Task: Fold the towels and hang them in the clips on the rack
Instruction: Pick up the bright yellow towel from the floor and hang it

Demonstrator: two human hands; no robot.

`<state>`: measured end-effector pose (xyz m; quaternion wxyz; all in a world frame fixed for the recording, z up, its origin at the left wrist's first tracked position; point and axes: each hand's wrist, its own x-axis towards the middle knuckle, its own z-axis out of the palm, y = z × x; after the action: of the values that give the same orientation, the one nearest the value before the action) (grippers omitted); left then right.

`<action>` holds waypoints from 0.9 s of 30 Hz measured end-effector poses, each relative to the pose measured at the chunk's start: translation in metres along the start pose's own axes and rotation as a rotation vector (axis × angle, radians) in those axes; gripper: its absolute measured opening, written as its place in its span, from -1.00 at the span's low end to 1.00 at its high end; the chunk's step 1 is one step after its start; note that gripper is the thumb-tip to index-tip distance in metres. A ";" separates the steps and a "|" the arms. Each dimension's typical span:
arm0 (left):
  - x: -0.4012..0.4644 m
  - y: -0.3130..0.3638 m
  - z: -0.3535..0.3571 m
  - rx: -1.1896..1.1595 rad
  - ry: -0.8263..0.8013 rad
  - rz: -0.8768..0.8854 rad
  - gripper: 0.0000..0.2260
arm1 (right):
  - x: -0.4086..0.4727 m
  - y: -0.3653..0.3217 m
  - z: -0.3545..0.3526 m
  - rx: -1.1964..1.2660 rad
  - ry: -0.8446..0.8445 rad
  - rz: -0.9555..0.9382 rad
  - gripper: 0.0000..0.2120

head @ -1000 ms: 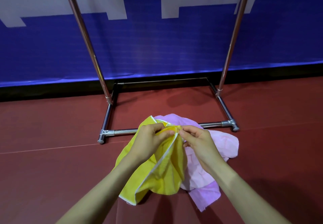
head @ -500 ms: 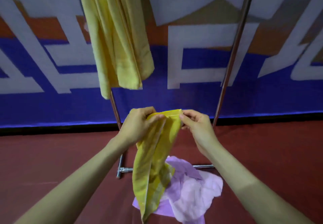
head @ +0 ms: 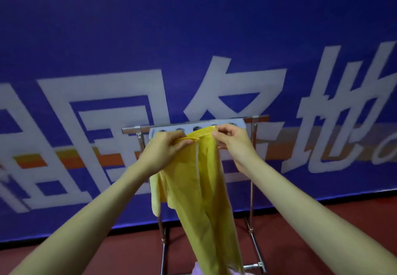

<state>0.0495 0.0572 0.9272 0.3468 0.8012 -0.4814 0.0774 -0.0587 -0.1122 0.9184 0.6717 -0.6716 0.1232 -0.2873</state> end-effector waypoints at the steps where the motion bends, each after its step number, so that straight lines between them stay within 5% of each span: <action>1: 0.008 0.013 -0.017 -0.007 -0.009 0.008 -0.78 | 0.003 -0.021 0.001 -0.004 -0.009 -0.011 -0.86; 11: 0.059 0.102 -0.120 0.036 0.152 0.263 -0.83 | 0.016 -0.155 -0.004 0.005 -0.012 -0.183 -0.89; 27: 0.041 0.122 -0.136 -0.184 0.261 0.223 -0.91 | -0.001 -0.184 0.007 -0.024 -0.079 -0.275 -0.92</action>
<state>-0.0011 0.0772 1.1066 0.4674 0.6910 -0.5231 0.1742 -0.0962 -0.0936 1.0976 0.6222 -0.7010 0.0072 -0.3485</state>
